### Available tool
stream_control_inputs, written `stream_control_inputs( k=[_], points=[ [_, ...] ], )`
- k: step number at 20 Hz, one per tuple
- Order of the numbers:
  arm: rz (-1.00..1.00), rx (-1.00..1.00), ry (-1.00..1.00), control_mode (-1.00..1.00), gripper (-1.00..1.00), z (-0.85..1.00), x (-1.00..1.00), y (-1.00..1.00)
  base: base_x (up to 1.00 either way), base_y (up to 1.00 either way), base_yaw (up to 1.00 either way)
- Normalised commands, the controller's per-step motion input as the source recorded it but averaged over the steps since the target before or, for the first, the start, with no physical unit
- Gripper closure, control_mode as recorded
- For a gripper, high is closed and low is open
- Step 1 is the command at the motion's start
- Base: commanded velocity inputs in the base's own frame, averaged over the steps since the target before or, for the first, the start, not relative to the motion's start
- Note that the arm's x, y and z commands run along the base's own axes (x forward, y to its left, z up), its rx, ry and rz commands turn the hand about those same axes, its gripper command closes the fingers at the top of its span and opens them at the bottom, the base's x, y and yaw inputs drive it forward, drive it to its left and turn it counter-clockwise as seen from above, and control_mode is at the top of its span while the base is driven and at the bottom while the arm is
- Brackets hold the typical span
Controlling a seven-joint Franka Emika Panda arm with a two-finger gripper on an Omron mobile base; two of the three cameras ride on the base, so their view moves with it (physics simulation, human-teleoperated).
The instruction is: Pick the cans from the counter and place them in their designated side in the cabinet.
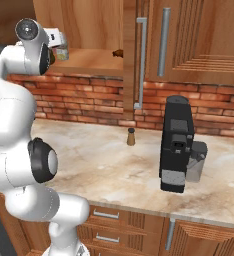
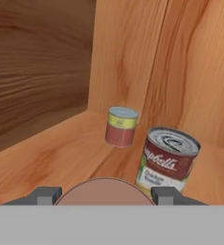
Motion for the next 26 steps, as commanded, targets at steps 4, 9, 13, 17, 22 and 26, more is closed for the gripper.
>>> stream_control_inputs(
  k=[4, 9, 13, 17, 22, 26],
  points=[
    [0.00, 0.00, -0.03, -1.00, 1.00, -0.47, 0.17, 0.09, 0.00, 0.00, 0.00],
    [0.01, 0.00, -0.04, -1.00, 1.00, -0.36, 0.17, 0.13, 0.00, 0.00, 0.00],
    [0.02, 0.00, -0.04, -1.00, 1.00, -0.22, 0.25, 0.16, 0.00, 0.00, 0.00],
    [0.02, 0.01, -0.01, -1.00, 1.00, -0.18, 0.30, 0.16, 0.00, 0.00, 0.00],
    [0.02, 0.02, 0.00, -1.00, 1.00, -0.07, 0.40, 0.05, 0.00, 0.00, 0.00],
    [0.02, 0.02, 0.00, -1.00, 1.00, -0.12, 0.40, 0.07, 0.00, 0.00, 0.00]
  ],
)
